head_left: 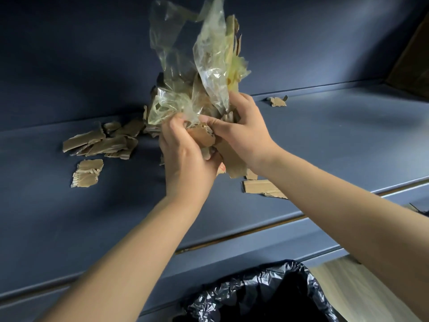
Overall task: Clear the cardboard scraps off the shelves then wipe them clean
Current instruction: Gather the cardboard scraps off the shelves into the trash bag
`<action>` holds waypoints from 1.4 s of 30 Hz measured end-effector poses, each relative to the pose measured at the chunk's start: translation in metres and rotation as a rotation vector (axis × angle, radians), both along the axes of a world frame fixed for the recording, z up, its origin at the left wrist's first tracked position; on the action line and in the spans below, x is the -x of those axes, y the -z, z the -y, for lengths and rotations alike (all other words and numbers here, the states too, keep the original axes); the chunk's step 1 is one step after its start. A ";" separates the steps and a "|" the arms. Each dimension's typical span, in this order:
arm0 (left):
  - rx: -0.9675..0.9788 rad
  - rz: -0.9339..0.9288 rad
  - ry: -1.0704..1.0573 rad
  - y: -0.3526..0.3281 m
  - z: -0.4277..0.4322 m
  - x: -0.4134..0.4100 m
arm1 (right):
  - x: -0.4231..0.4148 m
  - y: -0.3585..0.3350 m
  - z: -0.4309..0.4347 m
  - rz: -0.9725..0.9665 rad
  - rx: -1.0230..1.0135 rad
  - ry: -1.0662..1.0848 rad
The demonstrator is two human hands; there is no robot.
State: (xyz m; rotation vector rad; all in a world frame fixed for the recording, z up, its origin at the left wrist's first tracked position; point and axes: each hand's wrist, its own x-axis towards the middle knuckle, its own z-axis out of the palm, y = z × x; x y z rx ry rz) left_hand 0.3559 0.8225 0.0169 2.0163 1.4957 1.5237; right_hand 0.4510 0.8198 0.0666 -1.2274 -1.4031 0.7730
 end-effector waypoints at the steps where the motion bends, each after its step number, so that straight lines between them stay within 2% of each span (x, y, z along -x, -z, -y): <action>1: -0.001 -0.006 0.003 0.001 0.007 -0.001 | -0.002 0.001 0.006 -0.008 0.009 -0.007; 14: 0.047 0.001 0.037 0.017 0.085 -0.020 | -0.021 0.019 0.082 0.014 0.105 0.025; 24: 0.058 0.043 0.065 0.020 0.134 -0.035 | -0.038 0.022 0.134 -0.016 0.074 0.026; 35: -0.043 0.043 0.093 0.037 0.210 -0.046 | -0.051 0.043 0.212 -0.036 0.073 0.045; 42: 0.054 0.032 0.097 0.068 0.269 -0.049 | -0.056 0.068 0.273 -0.041 0.122 0.055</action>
